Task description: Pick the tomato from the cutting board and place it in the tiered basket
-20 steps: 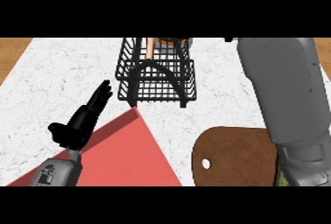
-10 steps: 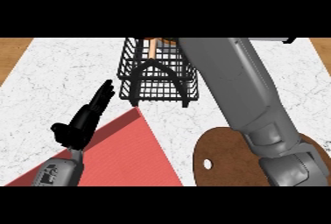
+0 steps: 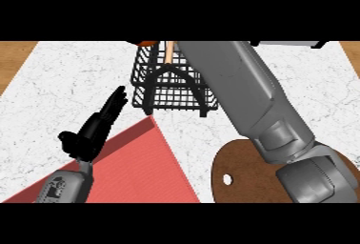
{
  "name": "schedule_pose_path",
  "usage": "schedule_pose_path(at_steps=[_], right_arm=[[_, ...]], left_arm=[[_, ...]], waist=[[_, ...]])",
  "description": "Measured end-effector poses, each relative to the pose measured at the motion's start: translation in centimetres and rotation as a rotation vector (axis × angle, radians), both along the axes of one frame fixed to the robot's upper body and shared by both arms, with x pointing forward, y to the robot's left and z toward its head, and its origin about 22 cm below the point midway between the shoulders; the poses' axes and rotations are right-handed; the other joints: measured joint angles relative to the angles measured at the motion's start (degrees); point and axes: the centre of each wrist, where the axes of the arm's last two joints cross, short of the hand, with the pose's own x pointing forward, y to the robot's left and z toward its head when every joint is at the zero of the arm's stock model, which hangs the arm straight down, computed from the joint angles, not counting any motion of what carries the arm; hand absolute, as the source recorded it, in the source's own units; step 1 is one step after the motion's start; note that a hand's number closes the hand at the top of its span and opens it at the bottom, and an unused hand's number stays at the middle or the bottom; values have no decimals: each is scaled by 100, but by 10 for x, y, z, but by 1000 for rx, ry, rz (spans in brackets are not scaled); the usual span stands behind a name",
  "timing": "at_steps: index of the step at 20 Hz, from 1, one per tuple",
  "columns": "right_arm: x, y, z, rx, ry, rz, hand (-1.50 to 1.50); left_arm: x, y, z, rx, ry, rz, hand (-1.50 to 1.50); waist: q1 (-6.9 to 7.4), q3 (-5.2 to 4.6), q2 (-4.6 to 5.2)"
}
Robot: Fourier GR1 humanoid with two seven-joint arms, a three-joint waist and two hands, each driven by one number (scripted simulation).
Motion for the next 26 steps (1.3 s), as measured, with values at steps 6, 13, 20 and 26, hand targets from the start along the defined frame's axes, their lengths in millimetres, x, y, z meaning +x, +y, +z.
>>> schedule_pose_path(at_steps=[6,13,20,26], right_arm=[[8,-2,-4,146,233,-55,-150],[11,-3,-3,313,304,-88,-150],[18,-26,13,365,82,-325,-150],[30,-87,23,451,-106,-516,-150]], left_arm=[[1,-3,0,-2,-5,-9,0],[-1,3,-2,0,-1,7,0],[-8,10,-3,8,10,49,0],[-12,16,-5,3,8,66,0]], waist=[[51,3,-2],[-46,9,-26],[-225,9,-61],[-345,24,-86]])
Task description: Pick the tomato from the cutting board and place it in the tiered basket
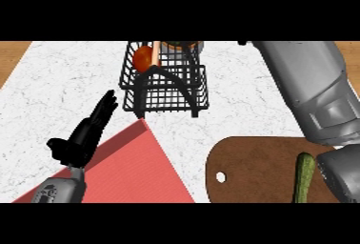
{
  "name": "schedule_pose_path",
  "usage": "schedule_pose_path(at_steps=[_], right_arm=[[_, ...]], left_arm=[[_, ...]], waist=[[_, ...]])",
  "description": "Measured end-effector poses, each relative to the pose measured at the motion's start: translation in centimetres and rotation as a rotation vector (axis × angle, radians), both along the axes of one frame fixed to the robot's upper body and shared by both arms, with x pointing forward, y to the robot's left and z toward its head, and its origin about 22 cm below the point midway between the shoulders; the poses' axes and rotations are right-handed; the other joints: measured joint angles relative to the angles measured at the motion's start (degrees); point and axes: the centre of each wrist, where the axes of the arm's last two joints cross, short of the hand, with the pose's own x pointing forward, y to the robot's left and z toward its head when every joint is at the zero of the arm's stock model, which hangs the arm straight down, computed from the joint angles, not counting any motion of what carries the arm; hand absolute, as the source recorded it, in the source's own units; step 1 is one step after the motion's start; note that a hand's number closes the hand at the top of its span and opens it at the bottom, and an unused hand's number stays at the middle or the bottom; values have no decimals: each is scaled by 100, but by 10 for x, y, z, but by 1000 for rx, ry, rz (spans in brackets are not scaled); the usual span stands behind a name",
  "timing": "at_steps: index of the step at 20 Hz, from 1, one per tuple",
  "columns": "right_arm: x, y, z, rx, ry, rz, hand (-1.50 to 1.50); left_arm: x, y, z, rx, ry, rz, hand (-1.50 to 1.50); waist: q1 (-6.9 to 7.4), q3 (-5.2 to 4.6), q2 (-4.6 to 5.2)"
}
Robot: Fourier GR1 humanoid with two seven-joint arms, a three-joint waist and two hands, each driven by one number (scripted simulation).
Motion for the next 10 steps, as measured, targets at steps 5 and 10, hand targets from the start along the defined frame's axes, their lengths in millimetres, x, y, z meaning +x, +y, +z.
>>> schedule_pose_path(at_steps=[5,10], right_arm=[[0,-75,-2,90,-86,-63,-150],[-15,-166,-10,112,-107,-82,-150]], left_arm=[[-3,6,-3,11,2,37,0],[-6,8,-3,1,6,31,0]], waist=[[-131,18,-38],[-183,12,-51]])
